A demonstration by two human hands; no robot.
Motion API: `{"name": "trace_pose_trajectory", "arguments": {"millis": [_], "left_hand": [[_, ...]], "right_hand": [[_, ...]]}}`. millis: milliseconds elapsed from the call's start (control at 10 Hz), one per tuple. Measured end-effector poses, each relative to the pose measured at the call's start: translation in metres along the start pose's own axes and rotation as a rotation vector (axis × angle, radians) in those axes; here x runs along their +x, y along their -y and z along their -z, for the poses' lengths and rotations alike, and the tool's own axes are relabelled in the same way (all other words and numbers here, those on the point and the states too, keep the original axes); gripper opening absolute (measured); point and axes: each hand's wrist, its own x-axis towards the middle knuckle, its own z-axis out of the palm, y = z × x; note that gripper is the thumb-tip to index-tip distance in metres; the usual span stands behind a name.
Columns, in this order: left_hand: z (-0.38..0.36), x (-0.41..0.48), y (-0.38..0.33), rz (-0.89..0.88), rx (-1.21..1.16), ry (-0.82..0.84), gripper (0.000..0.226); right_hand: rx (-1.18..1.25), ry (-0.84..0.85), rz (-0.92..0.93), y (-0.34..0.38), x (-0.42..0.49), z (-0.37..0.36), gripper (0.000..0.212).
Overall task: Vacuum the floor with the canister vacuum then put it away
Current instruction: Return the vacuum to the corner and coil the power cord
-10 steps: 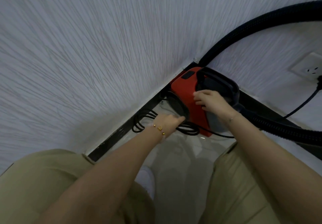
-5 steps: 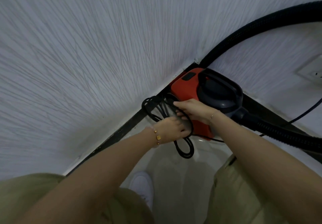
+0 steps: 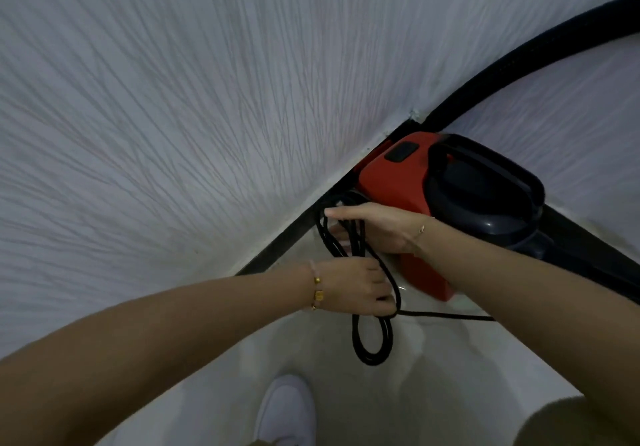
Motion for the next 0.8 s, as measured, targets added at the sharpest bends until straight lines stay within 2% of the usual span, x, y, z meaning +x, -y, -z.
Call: {"name": "trace_pose_trajectory", "arguments": {"millis": [100, 200, 300, 400, 500, 600, 700, 800], "left_hand": [[0.279, 0.025, -0.075, -0.153, 0.261, -0.027, 0.024], [0.258, 0.024, -0.078, -0.114, 0.219, 0.141, 0.018], [0.248, 0.025, -0.084, -0.139, 0.278, -0.01, 0.018], [0.233, 0.02, -0.085, -0.053, 0.295, -0.12, 0.024], [0.222, 0.008, -0.086, -0.005, 0.317, -0.115, 0.011], [0.216, -0.011, -0.084, 0.04, 0.311, -0.202, 0.018], [0.211, -0.033, -0.082, 0.095, 0.351, -0.268, 0.028], [0.196, -0.074, -0.074, 0.256, 0.346, -0.251, 0.033]], "right_hand": [[0.057, 0.032, -0.057, -0.008, 0.006, 0.0, 0.04], [0.101, 0.099, -0.143, -0.015, 0.007, -0.001, 0.038], [0.19, 0.154, -0.136, -0.024, 0.008, 0.004, 0.036], [0.207, 0.136, -0.106, -0.028, 0.011, 0.008, 0.031], [0.218, 0.077, -0.067, -0.04, 0.018, 0.007, 0.01], [0.232, 0.035, -0.027, -0.051, 0.025, 0.0, 0.015], [0.125, -0.005, -0.024, -0.057, 0.024, 0.001, 0.02], [-0.045, -0.089, -0.026, -0.069, 0.02, 0.013, 0.021]]}}
